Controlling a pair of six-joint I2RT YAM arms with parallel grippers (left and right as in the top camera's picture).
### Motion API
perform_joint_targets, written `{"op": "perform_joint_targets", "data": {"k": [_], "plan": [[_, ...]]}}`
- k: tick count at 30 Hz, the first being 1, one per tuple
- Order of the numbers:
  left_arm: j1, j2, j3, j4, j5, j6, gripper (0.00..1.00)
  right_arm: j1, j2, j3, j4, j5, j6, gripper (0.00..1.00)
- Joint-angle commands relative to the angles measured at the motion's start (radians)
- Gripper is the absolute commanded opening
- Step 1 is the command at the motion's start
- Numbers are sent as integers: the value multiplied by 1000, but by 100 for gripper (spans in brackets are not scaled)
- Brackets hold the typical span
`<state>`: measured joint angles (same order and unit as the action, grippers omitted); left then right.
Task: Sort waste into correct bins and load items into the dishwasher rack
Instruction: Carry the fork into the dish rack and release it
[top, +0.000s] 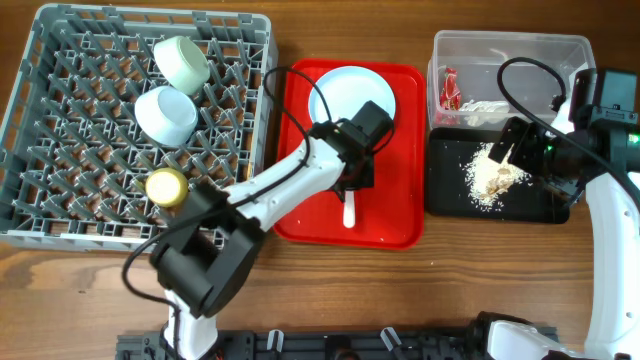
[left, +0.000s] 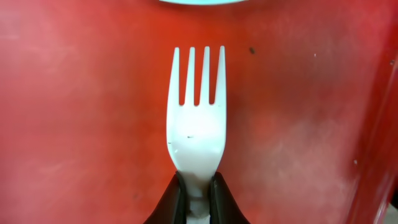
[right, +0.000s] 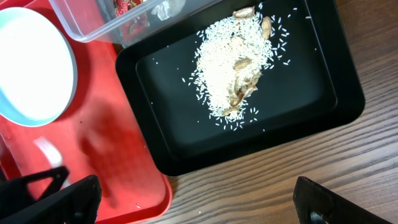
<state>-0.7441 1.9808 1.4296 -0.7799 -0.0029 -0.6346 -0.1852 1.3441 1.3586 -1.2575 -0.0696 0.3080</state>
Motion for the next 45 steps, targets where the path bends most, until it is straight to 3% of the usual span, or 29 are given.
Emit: {"op": "perform_joint_targets", "data": {"k": [1, 7, 12, 19, 23, 30, 33, 35, 39, 45], "plan": [[63, -108, -3, -45, -22, 87, 6, -3, -8, 18, -1, 9, -20, 100], [231, -298, -3, -85, -21, 249, 4, -3, -8, 18, -1, 9, -20, 100], [388, -389, -3, -85, -22, 292, 4, -3, -8, 18, -2, 9, -19, 100], [546, -336, -3, -99, -20, 349, 4, -3, -8, 18, -2, 2, -19, 100], [568, -283, -3, -92, -17, 449, 4, -3, -8, 18, -2, 2, -19, 100], [570, -233, -3, -63, -6, 494, 4, -3, -8, 18, -4, 2, -19, 100], [570, -228, -3, -66, -6, 493, 34, -3, -8, 18, -4, 2, -19, 100], [570, -228, -3, -65, -6, 493, 43, -3, -8, 18, -4, 2, -19, 100], [566, -229, -3, -56, -2, 494, 51, -3, -8, 18, -4, 2, -19, 100], [556, -269, -3, -16, 69, 501, 51, -3, -8, 18, -4, 2, -20, 100]]}}
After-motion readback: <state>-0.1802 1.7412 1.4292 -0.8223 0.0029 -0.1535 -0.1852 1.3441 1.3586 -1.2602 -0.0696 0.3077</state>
